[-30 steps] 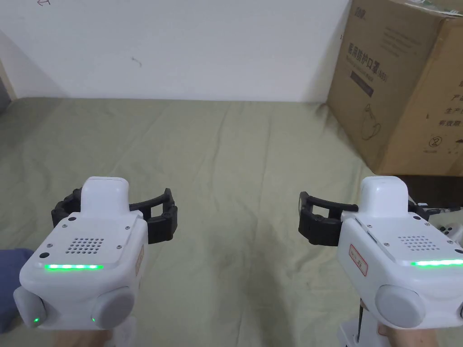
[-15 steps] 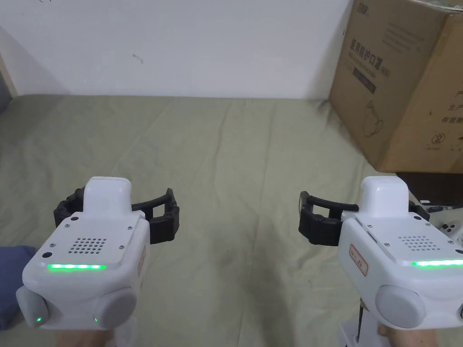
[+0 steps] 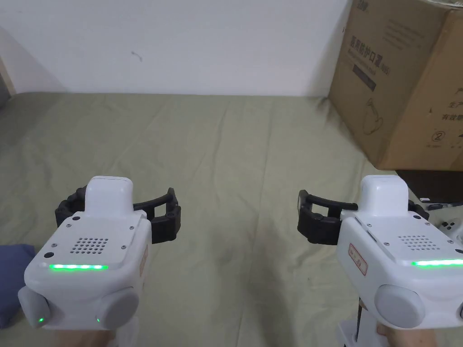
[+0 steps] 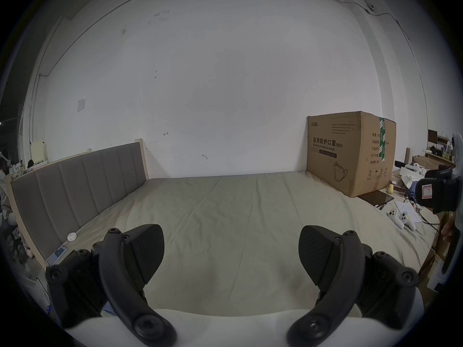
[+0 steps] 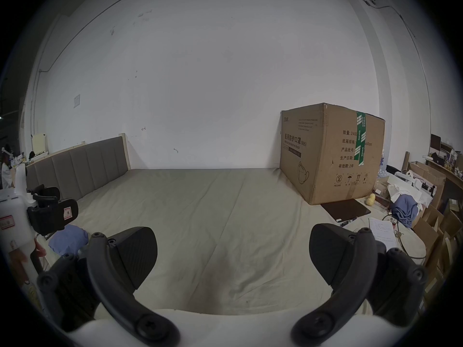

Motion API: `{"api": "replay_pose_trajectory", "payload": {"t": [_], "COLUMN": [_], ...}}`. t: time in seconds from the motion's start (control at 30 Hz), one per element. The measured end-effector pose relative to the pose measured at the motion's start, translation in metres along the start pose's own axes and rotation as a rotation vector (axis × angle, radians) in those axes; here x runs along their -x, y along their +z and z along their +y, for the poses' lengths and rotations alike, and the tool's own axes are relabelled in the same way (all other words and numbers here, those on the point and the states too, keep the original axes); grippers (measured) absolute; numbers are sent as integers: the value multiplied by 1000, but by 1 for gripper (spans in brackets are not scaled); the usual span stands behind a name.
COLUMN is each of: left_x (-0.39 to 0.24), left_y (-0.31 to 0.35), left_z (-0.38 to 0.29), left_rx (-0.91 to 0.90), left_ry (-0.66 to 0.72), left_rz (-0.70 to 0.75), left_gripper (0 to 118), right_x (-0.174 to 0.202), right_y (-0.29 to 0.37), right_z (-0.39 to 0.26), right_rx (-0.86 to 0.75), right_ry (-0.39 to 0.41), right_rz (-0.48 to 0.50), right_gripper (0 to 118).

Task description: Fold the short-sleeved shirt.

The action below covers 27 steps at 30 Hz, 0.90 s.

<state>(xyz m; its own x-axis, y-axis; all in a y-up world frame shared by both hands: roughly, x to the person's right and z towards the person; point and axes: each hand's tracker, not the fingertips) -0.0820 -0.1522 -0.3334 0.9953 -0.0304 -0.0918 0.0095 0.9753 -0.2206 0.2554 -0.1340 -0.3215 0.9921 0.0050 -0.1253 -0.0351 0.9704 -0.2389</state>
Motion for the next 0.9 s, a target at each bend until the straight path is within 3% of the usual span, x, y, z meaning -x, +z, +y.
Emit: {"api": "replay_pose_trajectory", "payload": {"t": [0.53,0.67,0.77,0.9], "left_x": [2,1,0,-3], "left_y": [1,2,3,-3], "left_z": [3,6,11,-3], "left_rx": [-4,-9,10,227], "left_ry": [-2,2,26,130], "left_rz": [8,4,4,4], "left_gripper": [109,109,109,109], "right_x": [4,5,0,-10], "right_y": [1,-4,-14,-14], "right_z": [2,10,28,41], "right_rx": [2,93,273,432], "right_ry": [2,-15,-105,-258], "right_rz": [-2,-71,-184,-151], "right_gripper": [118,118,118,118]}}
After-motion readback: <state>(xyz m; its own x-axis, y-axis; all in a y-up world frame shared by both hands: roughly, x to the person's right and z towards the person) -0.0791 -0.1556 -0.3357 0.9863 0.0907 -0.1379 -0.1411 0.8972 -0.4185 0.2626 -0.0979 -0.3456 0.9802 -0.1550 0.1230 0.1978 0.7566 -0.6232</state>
